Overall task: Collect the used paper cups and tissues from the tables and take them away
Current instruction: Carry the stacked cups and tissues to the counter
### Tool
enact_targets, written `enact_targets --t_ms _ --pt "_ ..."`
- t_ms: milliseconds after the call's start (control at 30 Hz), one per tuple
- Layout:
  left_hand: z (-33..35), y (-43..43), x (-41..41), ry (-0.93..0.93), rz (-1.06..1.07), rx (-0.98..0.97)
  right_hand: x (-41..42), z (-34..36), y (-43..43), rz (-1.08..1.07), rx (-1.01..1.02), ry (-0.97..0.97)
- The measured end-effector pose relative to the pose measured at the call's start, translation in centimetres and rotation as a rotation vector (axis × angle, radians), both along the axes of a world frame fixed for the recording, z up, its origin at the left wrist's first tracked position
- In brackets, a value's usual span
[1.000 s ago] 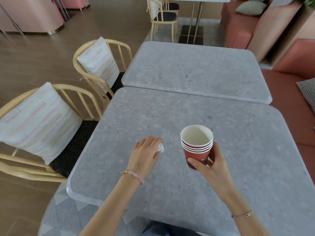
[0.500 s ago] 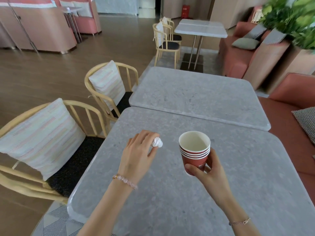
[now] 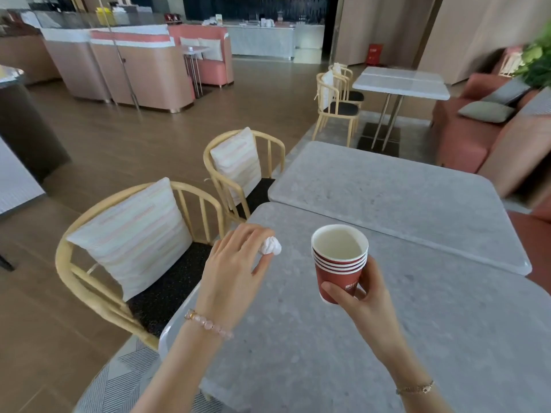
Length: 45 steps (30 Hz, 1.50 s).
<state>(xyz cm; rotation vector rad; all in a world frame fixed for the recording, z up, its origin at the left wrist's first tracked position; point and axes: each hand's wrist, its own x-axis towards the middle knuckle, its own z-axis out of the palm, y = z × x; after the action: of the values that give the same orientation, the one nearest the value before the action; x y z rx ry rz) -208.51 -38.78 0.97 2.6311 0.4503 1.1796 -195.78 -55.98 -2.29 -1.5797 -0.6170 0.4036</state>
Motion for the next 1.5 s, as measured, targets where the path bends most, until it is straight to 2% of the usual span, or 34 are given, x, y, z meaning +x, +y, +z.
enact_targets --t_ms 300,700,967,1500 --pt "0.6 -6.0 -6.7 0.012 0.255 -0.027 -3.0 0.2 -1.9 0.248 0.036 -0.009" --pt "1.2 -13.0 -14.1 0.007 0.556 -0.038 -7.0 -0.2 -3.5 0.464 0.034 -0.004" --pt "2.1 -12.8 -19.5 -0.009 0.711 -0.021 -11.3 0.3 -0.1 0.625 0.035 0.004" --pt "3.3 -7.8 -36.7 -0.06 1.032 0.023 -27.7 1.2 11.7 0.936 0.085 0.094"
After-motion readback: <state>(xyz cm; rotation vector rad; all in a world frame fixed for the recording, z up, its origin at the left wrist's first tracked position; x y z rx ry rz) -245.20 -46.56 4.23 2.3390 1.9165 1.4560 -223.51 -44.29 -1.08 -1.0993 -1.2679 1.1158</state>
